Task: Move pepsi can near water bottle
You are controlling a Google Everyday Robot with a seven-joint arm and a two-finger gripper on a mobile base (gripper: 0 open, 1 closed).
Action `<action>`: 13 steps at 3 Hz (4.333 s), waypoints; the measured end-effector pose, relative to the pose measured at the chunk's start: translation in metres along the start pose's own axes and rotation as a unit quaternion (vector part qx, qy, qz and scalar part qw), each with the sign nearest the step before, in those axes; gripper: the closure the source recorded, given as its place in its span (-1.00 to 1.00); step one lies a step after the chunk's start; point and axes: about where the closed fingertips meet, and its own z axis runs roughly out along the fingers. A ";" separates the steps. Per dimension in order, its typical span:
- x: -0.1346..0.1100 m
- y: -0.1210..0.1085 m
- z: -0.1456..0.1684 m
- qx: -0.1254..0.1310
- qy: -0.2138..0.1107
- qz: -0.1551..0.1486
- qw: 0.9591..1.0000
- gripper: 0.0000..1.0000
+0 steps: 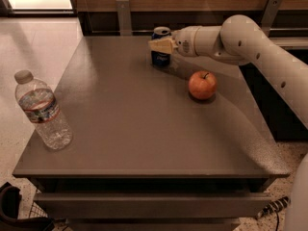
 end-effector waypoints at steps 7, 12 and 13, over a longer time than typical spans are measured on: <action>-0.062 0.078 -0.109 -0.004 0.011 -0.034 0.999 1.00; -0.026 0.288 -0.125 -0.212 -0.035 -0.102 0.971 1.00; -0.025 0.291 -0.123 -0.211 -0.033 -0.102 0.972 1.00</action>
Offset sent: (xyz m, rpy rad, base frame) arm -0.0001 0.0027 -0.0008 0.0005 0.0013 0.0038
